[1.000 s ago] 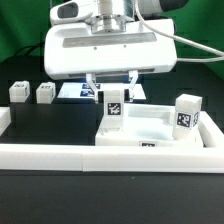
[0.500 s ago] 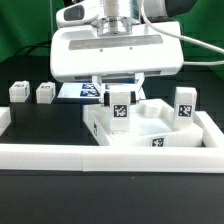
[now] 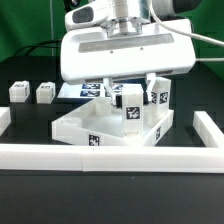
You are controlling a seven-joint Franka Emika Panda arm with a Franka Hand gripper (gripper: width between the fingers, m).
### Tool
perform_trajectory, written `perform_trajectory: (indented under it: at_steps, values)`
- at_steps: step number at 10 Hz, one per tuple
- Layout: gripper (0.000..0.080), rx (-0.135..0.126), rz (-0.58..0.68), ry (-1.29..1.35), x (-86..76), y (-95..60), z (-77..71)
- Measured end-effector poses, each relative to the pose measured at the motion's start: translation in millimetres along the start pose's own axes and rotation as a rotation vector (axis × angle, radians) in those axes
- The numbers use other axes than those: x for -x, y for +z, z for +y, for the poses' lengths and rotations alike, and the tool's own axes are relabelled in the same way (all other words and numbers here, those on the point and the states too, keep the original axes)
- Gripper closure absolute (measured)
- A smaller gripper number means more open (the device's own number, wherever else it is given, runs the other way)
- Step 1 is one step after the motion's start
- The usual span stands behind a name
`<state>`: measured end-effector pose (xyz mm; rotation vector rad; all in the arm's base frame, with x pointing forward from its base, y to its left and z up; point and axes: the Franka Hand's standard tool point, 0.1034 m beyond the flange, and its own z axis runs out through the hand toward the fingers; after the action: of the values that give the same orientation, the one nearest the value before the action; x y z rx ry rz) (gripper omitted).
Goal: Assemble square table
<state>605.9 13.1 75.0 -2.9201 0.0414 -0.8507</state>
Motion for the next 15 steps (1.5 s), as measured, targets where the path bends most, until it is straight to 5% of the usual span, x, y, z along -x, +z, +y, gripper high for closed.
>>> perform_trajectory:
  at_steps: [3,8,13,15]
  values:
    - [0.0508,0.006,0.002,0.001,-1.4,0.3,5.1]
    - [0.0508,0.044,0.006,0.033,-3.6,-3.2,37.5]
    - [0.0508,0.041,0.006,0.047,-3.4,-2.7,34.5]
    - [0.0263,0.041,0.005,0.047,-2.9,-2.5,34.5]
